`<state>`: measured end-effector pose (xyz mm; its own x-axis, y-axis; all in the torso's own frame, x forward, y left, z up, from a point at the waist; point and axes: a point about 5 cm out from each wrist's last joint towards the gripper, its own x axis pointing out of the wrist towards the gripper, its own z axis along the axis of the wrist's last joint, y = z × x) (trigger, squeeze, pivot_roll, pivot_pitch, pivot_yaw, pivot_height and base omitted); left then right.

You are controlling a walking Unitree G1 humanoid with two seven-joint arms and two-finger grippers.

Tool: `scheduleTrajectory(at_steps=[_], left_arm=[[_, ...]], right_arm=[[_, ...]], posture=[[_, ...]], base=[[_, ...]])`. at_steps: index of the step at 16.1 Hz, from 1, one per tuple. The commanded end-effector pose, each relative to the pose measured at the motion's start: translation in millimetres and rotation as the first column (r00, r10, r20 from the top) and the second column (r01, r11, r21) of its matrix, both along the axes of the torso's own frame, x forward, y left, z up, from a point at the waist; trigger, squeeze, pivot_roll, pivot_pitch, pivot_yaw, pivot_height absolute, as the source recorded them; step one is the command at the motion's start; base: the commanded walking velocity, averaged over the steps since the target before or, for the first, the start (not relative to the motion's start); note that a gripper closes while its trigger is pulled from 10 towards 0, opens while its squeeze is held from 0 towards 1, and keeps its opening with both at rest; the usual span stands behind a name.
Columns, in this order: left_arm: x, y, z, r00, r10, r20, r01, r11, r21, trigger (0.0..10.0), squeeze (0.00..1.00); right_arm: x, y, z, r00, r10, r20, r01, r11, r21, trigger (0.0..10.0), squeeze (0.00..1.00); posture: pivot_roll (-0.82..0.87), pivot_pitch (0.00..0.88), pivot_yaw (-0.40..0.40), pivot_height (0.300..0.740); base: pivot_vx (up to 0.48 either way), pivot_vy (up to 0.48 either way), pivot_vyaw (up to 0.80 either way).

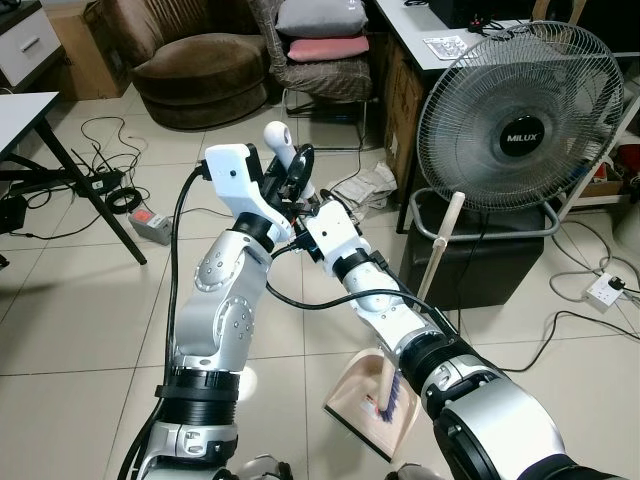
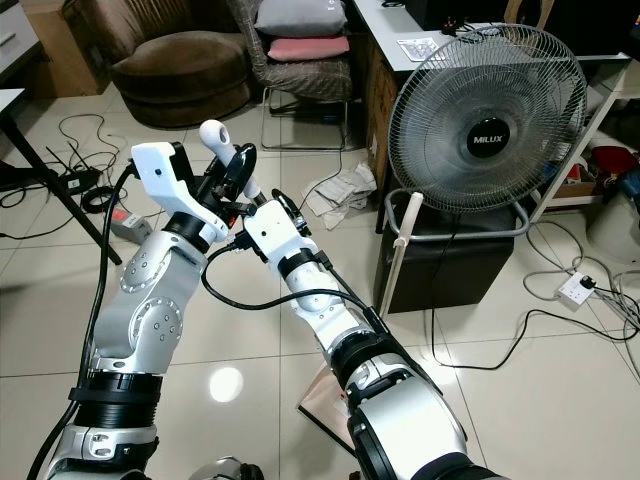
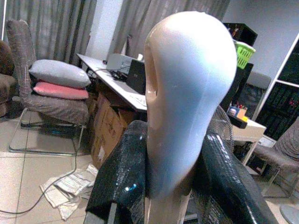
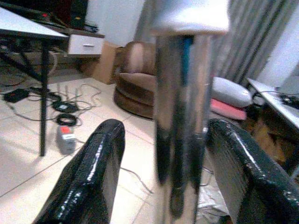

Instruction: Sweep floor

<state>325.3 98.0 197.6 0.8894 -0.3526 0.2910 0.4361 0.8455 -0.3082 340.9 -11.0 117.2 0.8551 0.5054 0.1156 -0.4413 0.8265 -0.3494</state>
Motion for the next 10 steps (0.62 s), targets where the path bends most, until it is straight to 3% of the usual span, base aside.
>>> scheduleTrajectory(at_steps=[1,2,6,10], left_arm=[[2.2,-1.0,10.7,0.999,0.000,0.053,-0.001,1.000,0.007,0.0,0.00],[3.0,0.4,11.5,0.999,0.003,0.054,-0.003,1.000,0.007,0.0,0.00],[6.5,10.1,16.2,0.998,0.013,0.069,-0.014,1.000,0.019,0.0,0.00],[12.3,20.8,21.4,0.996,0.028,0.087,-0.031,0.999,0.036,0.0,0.00]], right_arm=[[-3.3,13.7,5.3,0.999,0.048,-0.006,-0.048,0.998,0.041,10.0,0.80],[-3.8,12.1,2.6,0.998,0.063,-0.026,-0.062,0.997,0.042,10.0,0.00],[-6.3,-3.4,-1.4,0.985,0.159,-0.062,-0.152,0.983,0.100,10.0,0.00],[-9.1,-18.9,10.4,0.980,0.201,0.007,-0.200,0.968,0.151,10.0,0.00]], posture=[[-0.11,0.000,0.063,0.740],[-0.11,0.000,0.063,0.740],[-0.11,0.000,0.064,0.740],[-0.12,0.000,0.077,0.740]], base=[[0.000,0.000,0.00],[0.000,0.000,0.00],[0.000,0.000,0.00],[0.000,0.000,0.00]])
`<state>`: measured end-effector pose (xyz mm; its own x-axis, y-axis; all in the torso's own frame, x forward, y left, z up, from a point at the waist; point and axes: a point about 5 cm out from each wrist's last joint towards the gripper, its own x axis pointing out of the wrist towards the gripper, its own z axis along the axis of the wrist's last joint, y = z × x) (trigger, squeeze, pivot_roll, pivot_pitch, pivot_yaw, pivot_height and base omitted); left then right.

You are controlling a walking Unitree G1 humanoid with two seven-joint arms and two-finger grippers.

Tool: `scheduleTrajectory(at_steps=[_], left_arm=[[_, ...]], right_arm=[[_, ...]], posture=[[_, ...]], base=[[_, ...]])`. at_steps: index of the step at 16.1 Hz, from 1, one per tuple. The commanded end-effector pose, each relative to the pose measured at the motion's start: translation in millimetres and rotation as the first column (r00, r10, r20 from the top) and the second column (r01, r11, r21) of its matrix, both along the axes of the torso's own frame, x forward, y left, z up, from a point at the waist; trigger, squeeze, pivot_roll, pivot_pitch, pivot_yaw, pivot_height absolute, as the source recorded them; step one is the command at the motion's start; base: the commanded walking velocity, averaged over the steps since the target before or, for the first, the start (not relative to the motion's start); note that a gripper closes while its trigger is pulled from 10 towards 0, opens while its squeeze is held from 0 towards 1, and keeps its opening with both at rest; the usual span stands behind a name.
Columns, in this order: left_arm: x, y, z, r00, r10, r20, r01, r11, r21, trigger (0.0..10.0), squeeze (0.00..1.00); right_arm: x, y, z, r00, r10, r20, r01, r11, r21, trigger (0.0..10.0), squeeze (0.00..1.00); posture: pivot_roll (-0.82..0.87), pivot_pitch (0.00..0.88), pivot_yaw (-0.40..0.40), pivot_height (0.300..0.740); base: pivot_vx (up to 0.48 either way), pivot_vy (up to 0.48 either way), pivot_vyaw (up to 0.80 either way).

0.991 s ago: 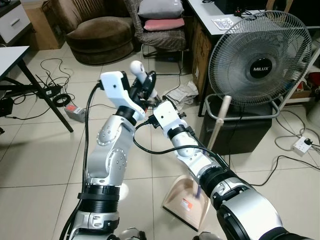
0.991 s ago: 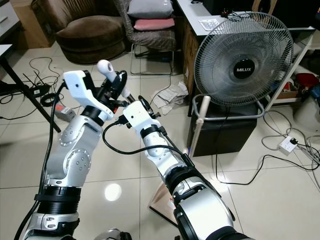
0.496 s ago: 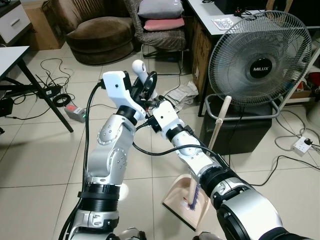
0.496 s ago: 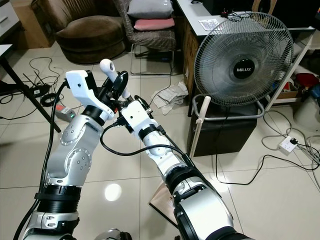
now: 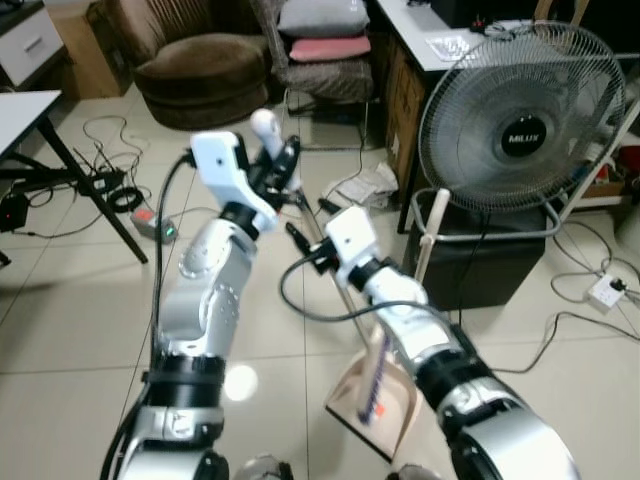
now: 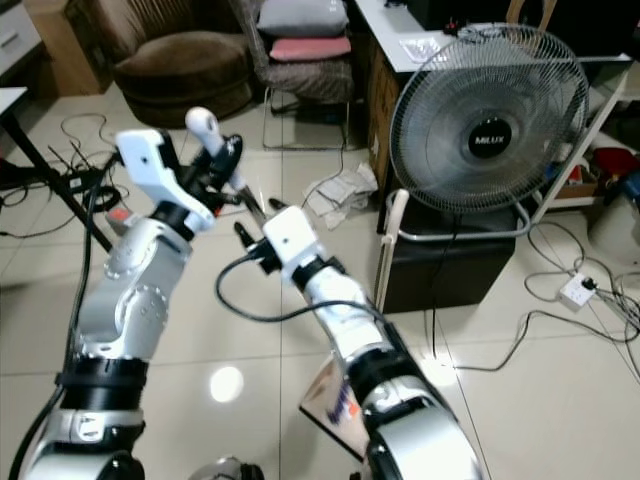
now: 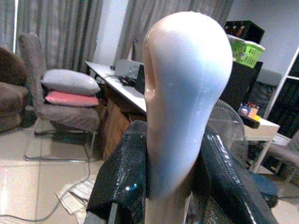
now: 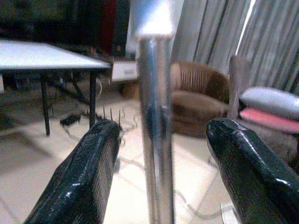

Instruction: Sweep floor

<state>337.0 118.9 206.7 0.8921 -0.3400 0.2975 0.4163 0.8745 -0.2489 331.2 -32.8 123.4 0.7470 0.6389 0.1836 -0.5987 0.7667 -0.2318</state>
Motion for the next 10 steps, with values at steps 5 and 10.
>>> scheduleTrajectory(at_steps=[5,10], left_arm=[[5.1,9.6,16.1,0.996,-0.015,0.089,0.009,0.998,0.063,0.0,0.00],[12.3,40.5,11.7,0.992,0.028,0.120,-0.058,0.964,0.258,0.0,0.00]], right_arm=[[-6.7,-13.4,10.5,0.999,0.036,0.009,-0.036,0.999,0.006,10.0,0.00],[-3.5,-57.7,-3.1,0.976,-0.182,-0.118,0.188,0.981,0.043,10.0,0.00]], posture=[[-0.13,0.000,0.087,0.740],[-0.15,0.000,0.101,0.740]], base=[[0.000,0.000,0.00],[0.000,0.000,0.00]])
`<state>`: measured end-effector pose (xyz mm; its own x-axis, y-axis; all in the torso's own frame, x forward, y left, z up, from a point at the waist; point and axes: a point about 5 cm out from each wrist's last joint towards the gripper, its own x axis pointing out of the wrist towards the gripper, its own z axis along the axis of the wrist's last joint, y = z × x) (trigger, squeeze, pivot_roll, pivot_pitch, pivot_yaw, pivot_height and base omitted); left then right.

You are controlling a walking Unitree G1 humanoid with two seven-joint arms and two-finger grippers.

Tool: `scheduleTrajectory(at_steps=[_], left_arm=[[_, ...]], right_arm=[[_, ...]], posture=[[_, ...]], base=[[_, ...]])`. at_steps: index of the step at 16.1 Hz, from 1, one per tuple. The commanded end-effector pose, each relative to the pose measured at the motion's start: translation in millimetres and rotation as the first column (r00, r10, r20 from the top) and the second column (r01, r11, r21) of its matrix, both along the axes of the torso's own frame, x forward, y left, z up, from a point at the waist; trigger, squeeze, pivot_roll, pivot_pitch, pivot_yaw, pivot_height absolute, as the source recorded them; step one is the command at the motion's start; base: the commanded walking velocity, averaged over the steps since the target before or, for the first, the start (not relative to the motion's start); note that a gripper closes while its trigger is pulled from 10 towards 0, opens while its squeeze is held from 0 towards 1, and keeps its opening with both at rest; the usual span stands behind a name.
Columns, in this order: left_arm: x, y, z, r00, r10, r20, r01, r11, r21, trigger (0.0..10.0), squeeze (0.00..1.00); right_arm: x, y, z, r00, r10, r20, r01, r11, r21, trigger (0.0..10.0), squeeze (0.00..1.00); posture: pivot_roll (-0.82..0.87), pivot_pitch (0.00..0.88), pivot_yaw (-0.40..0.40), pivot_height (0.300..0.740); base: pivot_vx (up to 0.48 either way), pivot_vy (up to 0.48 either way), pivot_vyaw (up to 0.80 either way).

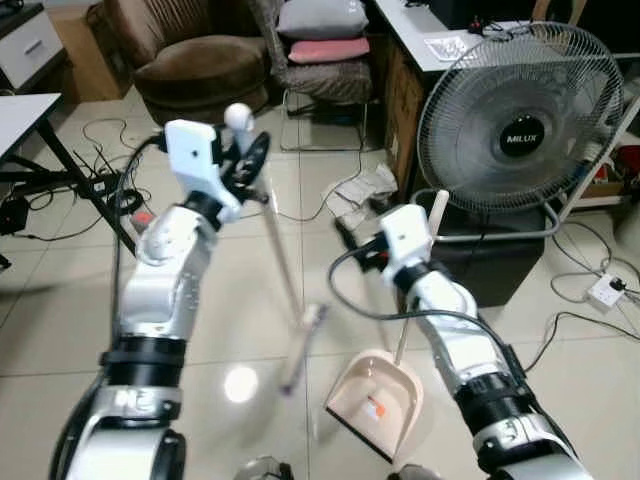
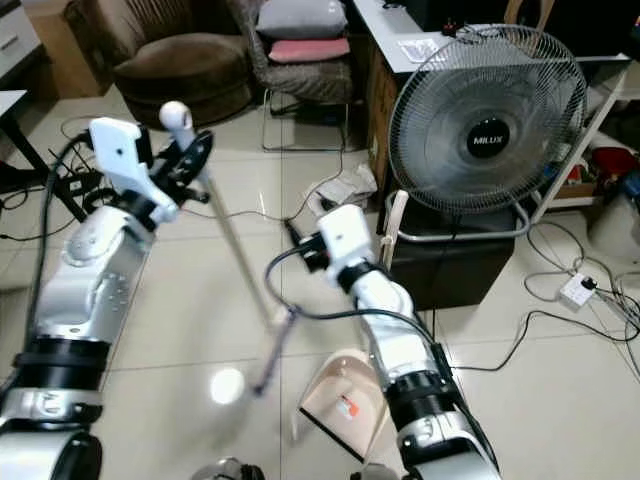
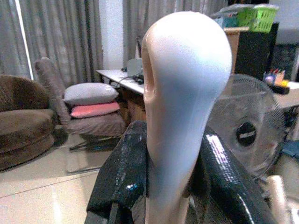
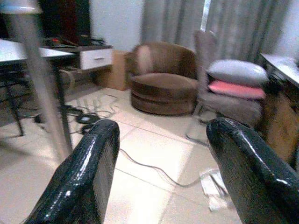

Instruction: Sweep floor

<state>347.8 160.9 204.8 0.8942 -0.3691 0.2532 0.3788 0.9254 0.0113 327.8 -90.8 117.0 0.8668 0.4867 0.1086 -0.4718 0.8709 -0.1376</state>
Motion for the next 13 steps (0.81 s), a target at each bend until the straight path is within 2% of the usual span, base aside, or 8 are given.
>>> scheduleTrajectory(at_steps=[1,3,4,6,7,10,11,13], left_arm=[[1.9,7.0,9.1,0.998,0.025,0.058,-0.029,0.997,0.067,0.0,0.00],[-1.0,19.5,-8.0,0.994,0.103,0.046,-0.110,0.976,0.190,10.0,0.00],[-2.0,21.1,-11.3,0.993,0.114,0.044,-0.121,0.971,0.206,10.0,0.00],[-6.9,29.1,-27.0,0.988,0.156,0.017,-0.156,0.957,0.245,10.0,0.00],[-10.4,35.0,-44.0,0.980,0.197,-0.023,-0.179,0.927,0.330,10.0,0.00],[-16.0,43.2,-72.1,0.961,0.264,-0.088,-0.208,0.891,0.403,10.0,0.00],[-16.5,45.8,-75.5,0.951,0.289,-0.110,-0.229,0.898,0.376,10.0,0.00],[-15.1,49.9,-72.1,0.938,0.317,-0.140,-0.276,0.928,0.251,10.0,0.00]], right_arm=[[-1.2,-8.2,-2.4,0.997,-0.071,-0.019,0.071,0.997,-0.021,10.0,0.00],[-4.2,-21.6,-11.8,0.982,-0.179,-0.065,0.175,0.983,-0.063,10.0,0.00],[-4.8,-23.9,-13.3,0.978,-0.193,-0.076,0.188,0.980,-0.060,10.0,0.00],[-9.3,-35.7,-22.1,0.952,-0.250,-0.176,0.252,0.968,-0.011,10.0,0.00],[-15.0,-45.4,-28.6,0.934,-0.289,-0.208,0.292,0.956,-0.016,10.0,0.00],[-30.4,-55.8,-44.0,0.906,-0.348,-0.241,0.340,0.937,-0.073,10.0,0.00],[-33.9,-56.9,-46.8,0.888,-0.369,-0.272,0.371,0.927,-0.048,10.0,0.00],[-33.2,-57.7,-44.4,0.868,-0.393,-0.303,0.418,0.908,0.021,10.0,0.00]], posture=[[-0.16,0.000,0.104,0.740],[-0.16,0.000,0.102,0.740],[-0.16,0.000,0.102,0.740],[-0.16,0.000,0.099,0.740],[-0.17,0.000,0.099,0.740],[-0.17,0.000,0.097,0.740],[-0.17,0.000,0.099,0.740],[-0.18,0.000,0.103,0.740]], base=[[0.000,0.000,0.00],[0.000,0.000,0.00],[0.000,0.000,0.00],[0.000,0.000,0.00],[0.000,0.000,0.00],[0.000,0.000,0.00],[0.000,0.000,0.00],[0.000,0.000,0.00]])
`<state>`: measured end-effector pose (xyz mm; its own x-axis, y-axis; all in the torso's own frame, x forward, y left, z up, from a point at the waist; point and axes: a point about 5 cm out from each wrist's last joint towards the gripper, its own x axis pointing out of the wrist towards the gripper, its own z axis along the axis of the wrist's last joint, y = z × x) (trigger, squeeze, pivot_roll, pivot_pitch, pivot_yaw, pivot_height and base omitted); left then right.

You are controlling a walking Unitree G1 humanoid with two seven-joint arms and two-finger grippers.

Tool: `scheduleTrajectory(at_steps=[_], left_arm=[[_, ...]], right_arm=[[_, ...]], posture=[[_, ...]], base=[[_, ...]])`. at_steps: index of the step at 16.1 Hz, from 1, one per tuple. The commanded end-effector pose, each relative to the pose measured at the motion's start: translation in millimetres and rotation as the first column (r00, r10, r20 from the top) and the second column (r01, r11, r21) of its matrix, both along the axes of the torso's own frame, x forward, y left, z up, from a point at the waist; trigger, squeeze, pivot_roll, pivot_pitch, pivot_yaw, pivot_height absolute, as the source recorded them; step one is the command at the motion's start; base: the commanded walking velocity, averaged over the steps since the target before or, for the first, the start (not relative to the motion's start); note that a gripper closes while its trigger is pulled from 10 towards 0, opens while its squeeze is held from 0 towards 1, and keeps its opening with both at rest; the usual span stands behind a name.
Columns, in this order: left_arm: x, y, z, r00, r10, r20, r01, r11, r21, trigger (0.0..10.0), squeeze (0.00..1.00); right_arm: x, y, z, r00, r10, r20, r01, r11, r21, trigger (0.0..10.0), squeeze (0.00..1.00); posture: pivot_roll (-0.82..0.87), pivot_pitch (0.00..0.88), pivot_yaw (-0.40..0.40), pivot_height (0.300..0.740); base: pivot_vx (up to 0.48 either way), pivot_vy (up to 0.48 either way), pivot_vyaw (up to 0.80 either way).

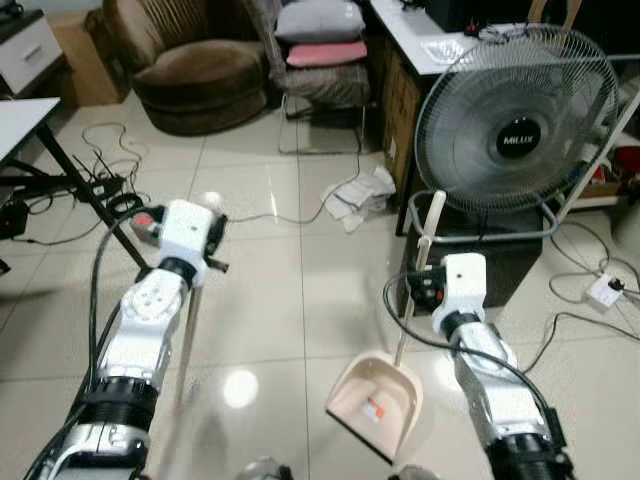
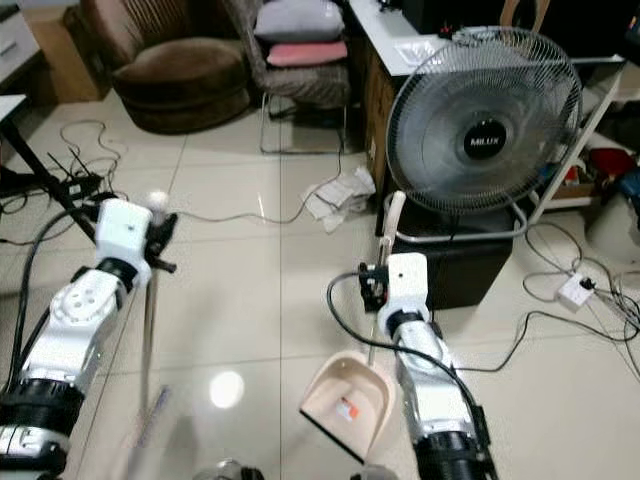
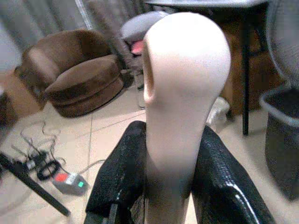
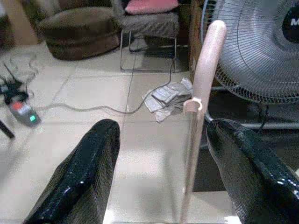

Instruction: Sweep floor

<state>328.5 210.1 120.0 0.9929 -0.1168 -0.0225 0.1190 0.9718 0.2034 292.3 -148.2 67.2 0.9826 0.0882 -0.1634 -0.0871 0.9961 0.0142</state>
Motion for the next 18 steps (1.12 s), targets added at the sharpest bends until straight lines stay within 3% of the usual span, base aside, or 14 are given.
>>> scheduleTrajectory(at_steps=[1,5,8,11,16,18], left_arm=[[5.6,4.0,19.0,0.995,0.046,0.090,-0.035,0.992,-0.119,10.0,0.00],[6.6,-1.3,21.4,0.990,0.020,0.140,-0.006,0.995,-0.098,10.0,0.00],[5.0,-6.9,24.7,0.986,-0.012,0.168,0.041,0.985,-0.170,10.0,0.00],[-0.2,-25.3,42.1,0.945,-0.166,0.282,0.230,0.950,-0.213,10.0,0.00],[-9.9,-42.0,54.3,0.862,-0.388,0.325,0.445,0.887,-0.123,10.0,0.00],[-11.7,-42.8,55.9,0.849,-0.425,0.315,0.473,0.876,-0.092,10.0,0.00]], right_arm=[[3.8,-1.2,9.2,0.999,-0.030,0.024,0.029,0.999,0.027,10.0,0.00],[0.5,-0.1,7.6,1.000,-0.004,0.015,0.005,1.000,-0.011,10.0,0.00],[-1.9,3.3,7.3,1.000,0.001,0.007,-0.001,1.000,-0.012,10.0,0.00],[-2.7,2.3,8.3,1.000,0.002,0.008,-0.002,1.000,-0.021,10.0,0.00],[-3.8,5.8,8.1,1.000,0.025,0.010,-0.024,0.999,-0.023,10.0,0.00],[-3.2,7.0,8.7,0.999,0.030,0.012,-0.030,0.999,-0.022,10.0,0.00]], posture=[[-0.18,0.000,0.103,0.740],[-0.19,0.000,0.103,0.740],[-0.19,0.000,0.101,0.740],[-0.19,0.000,0.099,0.740],[-0.18,0.000,0.093,0.740],[-0.18,0.000,0.092,0.740]], base=[[0.000,0.000,0.00],[0.000,0.000,0.00],[0.000,0.000,0.00],[0.000,0.000,0.00],[0.000,0.000,0.00],[0.000,0.000,0.00]])
